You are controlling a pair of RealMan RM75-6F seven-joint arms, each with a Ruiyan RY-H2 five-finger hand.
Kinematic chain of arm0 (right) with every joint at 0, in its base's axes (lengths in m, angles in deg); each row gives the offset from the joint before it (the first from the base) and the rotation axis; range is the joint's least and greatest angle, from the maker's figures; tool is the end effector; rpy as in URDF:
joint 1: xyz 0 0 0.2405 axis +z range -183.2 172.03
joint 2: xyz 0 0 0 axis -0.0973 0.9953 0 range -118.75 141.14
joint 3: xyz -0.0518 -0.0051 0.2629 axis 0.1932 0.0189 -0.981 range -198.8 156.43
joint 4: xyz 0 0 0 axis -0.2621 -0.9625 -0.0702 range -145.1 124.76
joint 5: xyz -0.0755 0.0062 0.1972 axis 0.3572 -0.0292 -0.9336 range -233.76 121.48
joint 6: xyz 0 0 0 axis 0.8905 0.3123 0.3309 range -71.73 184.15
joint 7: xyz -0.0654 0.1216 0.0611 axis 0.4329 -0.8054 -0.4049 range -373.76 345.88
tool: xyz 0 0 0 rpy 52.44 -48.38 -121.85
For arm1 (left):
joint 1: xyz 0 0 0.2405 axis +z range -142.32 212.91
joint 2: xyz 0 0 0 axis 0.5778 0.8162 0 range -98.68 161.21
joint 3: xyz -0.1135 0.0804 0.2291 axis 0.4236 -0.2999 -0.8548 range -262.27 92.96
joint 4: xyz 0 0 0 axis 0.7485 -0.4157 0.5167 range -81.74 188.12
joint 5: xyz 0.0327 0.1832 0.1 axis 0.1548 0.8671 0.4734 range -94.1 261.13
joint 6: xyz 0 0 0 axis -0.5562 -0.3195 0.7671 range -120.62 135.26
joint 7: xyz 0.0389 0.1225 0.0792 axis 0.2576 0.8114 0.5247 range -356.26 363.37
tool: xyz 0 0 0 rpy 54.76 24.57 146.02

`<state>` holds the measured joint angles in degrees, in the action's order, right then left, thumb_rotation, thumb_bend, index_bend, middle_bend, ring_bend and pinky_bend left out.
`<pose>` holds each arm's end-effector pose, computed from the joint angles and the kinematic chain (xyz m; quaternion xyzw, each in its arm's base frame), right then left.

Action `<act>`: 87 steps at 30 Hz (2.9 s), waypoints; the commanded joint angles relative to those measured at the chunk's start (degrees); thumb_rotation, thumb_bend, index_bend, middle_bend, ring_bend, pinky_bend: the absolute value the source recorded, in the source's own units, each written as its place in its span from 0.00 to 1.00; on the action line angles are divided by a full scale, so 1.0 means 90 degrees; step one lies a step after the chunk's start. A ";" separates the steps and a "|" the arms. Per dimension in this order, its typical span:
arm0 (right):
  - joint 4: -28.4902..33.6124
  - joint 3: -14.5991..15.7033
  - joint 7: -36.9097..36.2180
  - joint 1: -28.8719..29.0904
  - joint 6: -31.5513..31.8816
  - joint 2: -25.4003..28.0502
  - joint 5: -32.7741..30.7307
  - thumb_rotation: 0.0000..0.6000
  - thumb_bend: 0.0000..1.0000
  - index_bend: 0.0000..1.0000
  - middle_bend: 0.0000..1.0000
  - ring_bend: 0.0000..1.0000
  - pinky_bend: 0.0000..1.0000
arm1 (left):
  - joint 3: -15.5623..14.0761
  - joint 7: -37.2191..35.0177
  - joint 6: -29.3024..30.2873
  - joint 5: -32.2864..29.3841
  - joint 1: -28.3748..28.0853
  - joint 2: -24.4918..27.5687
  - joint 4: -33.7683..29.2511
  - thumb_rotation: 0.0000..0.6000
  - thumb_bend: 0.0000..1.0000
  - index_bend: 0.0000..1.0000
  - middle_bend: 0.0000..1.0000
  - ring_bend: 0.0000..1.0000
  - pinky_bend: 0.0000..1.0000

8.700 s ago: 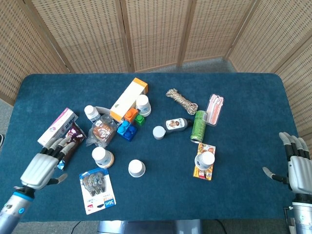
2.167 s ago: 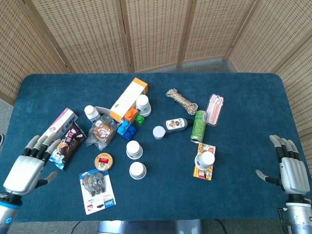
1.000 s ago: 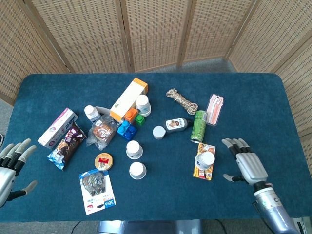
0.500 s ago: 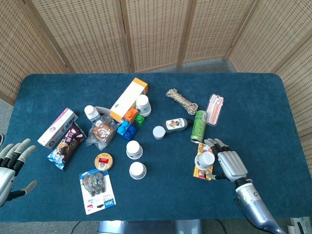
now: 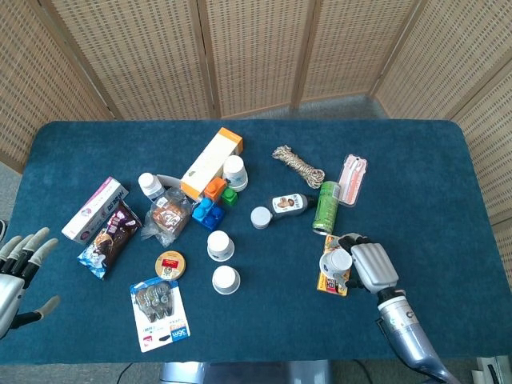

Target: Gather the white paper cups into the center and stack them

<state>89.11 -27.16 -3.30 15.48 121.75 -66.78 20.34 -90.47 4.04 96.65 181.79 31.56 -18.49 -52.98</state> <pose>-0.2256 -0.2600 0.0394 0.6640 -0.4633 0.4005 0.4290 -0.2718 0.1465 0.1995 -0.6597 -0.3713 -0.3904 0.5240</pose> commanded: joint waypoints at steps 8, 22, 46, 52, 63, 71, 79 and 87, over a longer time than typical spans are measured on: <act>-0.0017 0.0003 -0.0093 0.0027 0.0107 -0.0017 0.0096 1.00 0.38 0.40 0.43 0.31 0.34 | 0.0037 -0.0006 -0.0057 0.0007 0.0020 0.0001 -0.0017 1.00 0.28 0.00 0.00 0.00 0.00; 0.1410 -0.0290 0.0516 0.0493 -0.0055 0.0121 0.0217 1.00 0.39 0.40 0.43 0.31 0.35 | 0.0054 -0.0013 -0.0157 0.0044 0.0036 0.0011 -0.0038 1.00 0.28 0.00 0.00 0.00 0.00; 0.2291 -0.1251 0.3698 0.2286 0.0199 -0.1424 -0.2305 1.00 0.43 0.39 0.43 0.31 0.35 | 0.0108 -0.0302 -0.0227 -0.0023 0.0048 0.0091 0.0049 1.00 0.28 0.00 0.00 0.00 0.00; 0.2208 -0.1310 0.4132 0.2681 0.0449 -0.1846 -0.2699 1.00 0.43 0.39 0.43 0.30 0.35 | 0.0119 -0.0387 -0.0228 -0.0034 0.0051 0.0117 0.0078 1.00 0.28 0.00 0.00 0.00 0.00; 0.1730 -0.1473 0.4426 0.3253 0.0656 -0.2382 -0.3234 1.00 0.43 0.39 0.43 0.30 0.35 | 0.0114 -0.0452 -0.0261 -0.0016 0.0051 0.0138 0.0098 1.00 0.28 0.00 0.00 0.00 0.00; 0.1664 -0.1501 0.4553 0.3497 0.0812 -0.2463 -0.3438 1.00 0.43 0.39 0.42 0.30 0.35 | 0.0148 -0.0476 -0.0314 -0.0097 0.0031 0.0135 0.0101 1.00 0.28 0.00 0.00 0.00 0.00; 0.1619 -0.1451 0.4670 0.3677 0.0979 -0.2591 -0.3588 1.00 0.43 0.39 0.42 0.30 0.35 | 0.0145 -0.0485 -0.0320 -0.0086 0.0038 0.0139 0.0100 1.00 0.28 0.00 0.00 0.00 0.00; 0.1593 -0.1448 0.4679 0.3788 0.1089 -0.2622 -0.3706 1.00 0.43 0.38 0.42 0.30 0.35 | 0.0142 -0.0496 -0.0336 -0.0068 0.0034 0.0142 0.0099 1.00 0.28 0.00 0.00 0.00 0.00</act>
<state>103.46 -40.21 38.81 49.57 131.53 -90.38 -13.00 -89.19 -0.42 93.62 181.18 31.87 -17.21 -52.09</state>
